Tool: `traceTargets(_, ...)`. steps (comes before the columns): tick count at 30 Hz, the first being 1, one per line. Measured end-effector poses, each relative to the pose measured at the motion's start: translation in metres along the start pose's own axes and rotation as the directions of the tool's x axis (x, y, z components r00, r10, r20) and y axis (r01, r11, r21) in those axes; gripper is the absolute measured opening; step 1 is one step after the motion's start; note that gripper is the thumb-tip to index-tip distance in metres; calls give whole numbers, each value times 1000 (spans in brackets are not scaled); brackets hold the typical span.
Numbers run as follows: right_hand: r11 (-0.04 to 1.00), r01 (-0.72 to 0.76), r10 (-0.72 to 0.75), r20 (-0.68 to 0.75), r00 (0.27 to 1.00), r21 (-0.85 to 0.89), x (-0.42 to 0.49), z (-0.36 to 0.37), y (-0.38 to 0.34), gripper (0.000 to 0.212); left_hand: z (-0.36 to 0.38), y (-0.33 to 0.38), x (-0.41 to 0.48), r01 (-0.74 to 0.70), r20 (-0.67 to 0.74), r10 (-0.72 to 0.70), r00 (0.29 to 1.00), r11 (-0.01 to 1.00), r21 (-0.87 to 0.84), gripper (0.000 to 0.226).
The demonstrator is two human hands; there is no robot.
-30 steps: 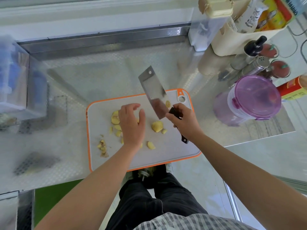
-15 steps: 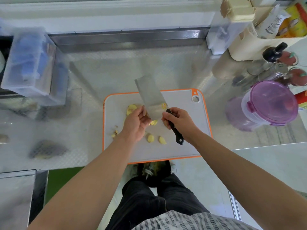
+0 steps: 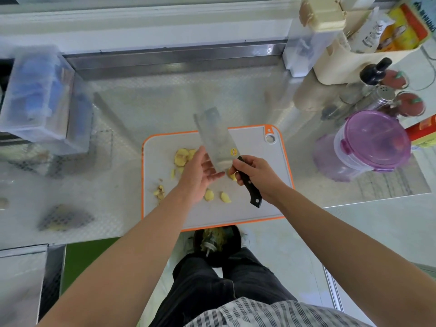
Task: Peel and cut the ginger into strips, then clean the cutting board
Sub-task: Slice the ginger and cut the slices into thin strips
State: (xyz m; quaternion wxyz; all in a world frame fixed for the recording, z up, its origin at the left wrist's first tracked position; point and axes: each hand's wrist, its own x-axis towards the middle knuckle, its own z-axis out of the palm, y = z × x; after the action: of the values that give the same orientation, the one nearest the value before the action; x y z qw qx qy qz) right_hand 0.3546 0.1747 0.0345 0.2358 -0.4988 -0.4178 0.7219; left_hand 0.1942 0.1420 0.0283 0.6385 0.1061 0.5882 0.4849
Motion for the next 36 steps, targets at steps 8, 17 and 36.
traceTargets(8, 978, 90, -137, -258, 956, -187, 4, -19, -6, 6, -16, -4, 3, -79, -92, 85, 992, 995, 67, 13)
traceTargets(17, 66, 7, -581, -32, 813, -998, 15, -65, 5, 38, 5, -13, 19, -338, 222, 624, 750, 73, 938, 20)
traceTargets(36, 273, -14, -136, -53, 989, -962, 34, -5, 22, 46, -20, -34, 27, -273, 401, 534, 744, -305, 912, 38)
